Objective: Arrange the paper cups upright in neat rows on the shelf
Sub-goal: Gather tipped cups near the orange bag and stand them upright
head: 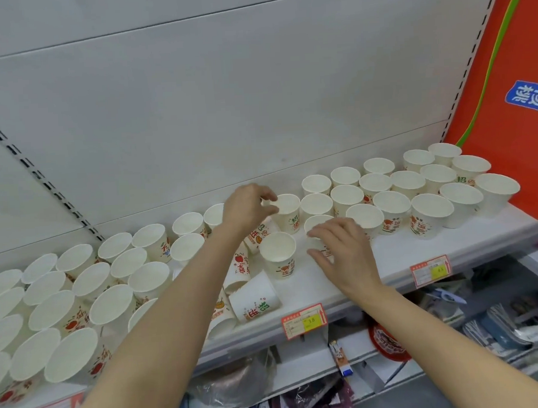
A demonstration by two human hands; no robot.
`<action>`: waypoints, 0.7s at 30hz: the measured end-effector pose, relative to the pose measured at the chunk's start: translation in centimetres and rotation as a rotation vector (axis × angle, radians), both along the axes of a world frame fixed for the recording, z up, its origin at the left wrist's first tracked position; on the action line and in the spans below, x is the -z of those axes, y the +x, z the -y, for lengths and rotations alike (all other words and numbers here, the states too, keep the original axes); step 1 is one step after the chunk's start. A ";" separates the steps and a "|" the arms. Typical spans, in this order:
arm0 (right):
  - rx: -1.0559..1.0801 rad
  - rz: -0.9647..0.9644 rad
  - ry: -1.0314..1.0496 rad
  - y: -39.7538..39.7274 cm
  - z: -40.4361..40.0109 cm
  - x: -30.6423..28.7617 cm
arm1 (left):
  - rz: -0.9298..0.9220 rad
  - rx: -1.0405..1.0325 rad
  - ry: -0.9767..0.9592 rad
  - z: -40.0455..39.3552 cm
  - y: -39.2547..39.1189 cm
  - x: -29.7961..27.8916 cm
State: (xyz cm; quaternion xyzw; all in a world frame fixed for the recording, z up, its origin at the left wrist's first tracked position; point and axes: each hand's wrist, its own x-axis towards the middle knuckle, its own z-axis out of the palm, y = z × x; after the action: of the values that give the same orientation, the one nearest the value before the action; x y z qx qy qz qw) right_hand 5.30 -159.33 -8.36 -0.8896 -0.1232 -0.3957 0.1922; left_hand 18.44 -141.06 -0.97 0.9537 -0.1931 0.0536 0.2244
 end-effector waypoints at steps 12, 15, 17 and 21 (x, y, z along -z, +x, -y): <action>-0.241 -0.248 -0.266 3.0 -1.3 -0.8 | -0.301 -0.066 0.210 -4.1 -13.4 1.1; -0.239 -0.241 -0.238 3.3 -1.3 -1.2 | -0.258 -0.067 0.344 -3.6 -13.7 2.4; -0.243 -0.186 -0.154 2.8 -1.4 -1.2 | -0.214 -0.084 0.364 -3.6 -13.8 3.1; -0.277 -0.086 0.062 0.5 -1.7 -0.6 | -0.130 -0.098 0.329 -3.5 -14.0 4.0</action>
State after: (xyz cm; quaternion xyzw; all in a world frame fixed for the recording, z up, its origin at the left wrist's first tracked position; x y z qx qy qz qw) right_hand 5.78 -157.68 -7.72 -0.8739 -0.2240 -0.3305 0.2773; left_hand 4.46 -137.61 -4.98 0.9872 -0.1378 -0.0296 0.0747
